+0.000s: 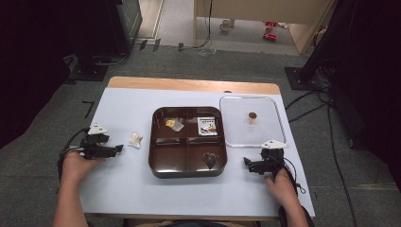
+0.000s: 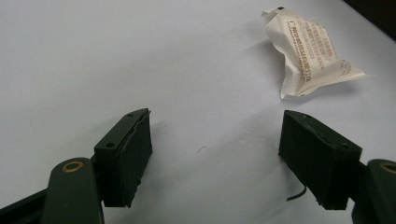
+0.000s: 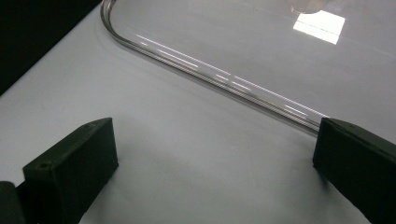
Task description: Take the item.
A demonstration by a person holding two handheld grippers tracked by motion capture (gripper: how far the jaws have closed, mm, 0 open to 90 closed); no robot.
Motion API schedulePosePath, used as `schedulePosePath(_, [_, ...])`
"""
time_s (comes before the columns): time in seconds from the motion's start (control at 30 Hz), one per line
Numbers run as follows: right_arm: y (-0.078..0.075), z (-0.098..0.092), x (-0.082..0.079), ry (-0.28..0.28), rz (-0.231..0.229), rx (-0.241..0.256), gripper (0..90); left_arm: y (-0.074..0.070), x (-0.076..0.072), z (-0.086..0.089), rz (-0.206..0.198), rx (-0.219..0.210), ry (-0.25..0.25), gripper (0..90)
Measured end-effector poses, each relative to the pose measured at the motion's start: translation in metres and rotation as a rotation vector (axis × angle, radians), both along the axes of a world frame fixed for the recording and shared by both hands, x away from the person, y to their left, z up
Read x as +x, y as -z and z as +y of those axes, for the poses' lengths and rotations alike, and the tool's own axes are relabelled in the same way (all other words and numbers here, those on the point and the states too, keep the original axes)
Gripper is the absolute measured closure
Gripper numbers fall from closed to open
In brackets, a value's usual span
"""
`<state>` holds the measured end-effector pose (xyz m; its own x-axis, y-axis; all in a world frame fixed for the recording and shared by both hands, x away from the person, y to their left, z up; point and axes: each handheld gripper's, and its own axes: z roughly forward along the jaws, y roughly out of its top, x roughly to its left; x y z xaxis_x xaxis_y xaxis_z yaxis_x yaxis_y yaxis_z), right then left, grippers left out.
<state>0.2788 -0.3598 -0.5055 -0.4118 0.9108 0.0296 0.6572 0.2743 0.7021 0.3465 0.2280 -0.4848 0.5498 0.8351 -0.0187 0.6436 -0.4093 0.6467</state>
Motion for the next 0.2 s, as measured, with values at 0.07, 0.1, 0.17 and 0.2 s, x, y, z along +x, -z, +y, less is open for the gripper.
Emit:
schedulePosePath(0.07, [0.0000,0.0000,0.0000,0.000,0.000,0.000,0.0,0.0001,-0.0001,0.0000,-0.001,-0.001,-0.001,25.1])
schedulePosePath(0.1, [0.0000,0.0000,0.0000,0.000,0.000,0.000,0.0,0.0001,-0.0001,0.0000,-0.001,-0.001,-0.001,25.1])
schedulePosePath(0.17, [0.0000,0.0000,0.0000,0.000,0.000,0.000,0.0,0.0001,-0.0002,-0.0004,-0.001,-0.003,-0.008,25.1])
schedulePosePath(0.2, [0.0000,0.0000,0.0000,0.000,0.000,0.000,0.0,0.0000,-0.0001,-0.0007,0.002,-0.004,-0.013,25.1])
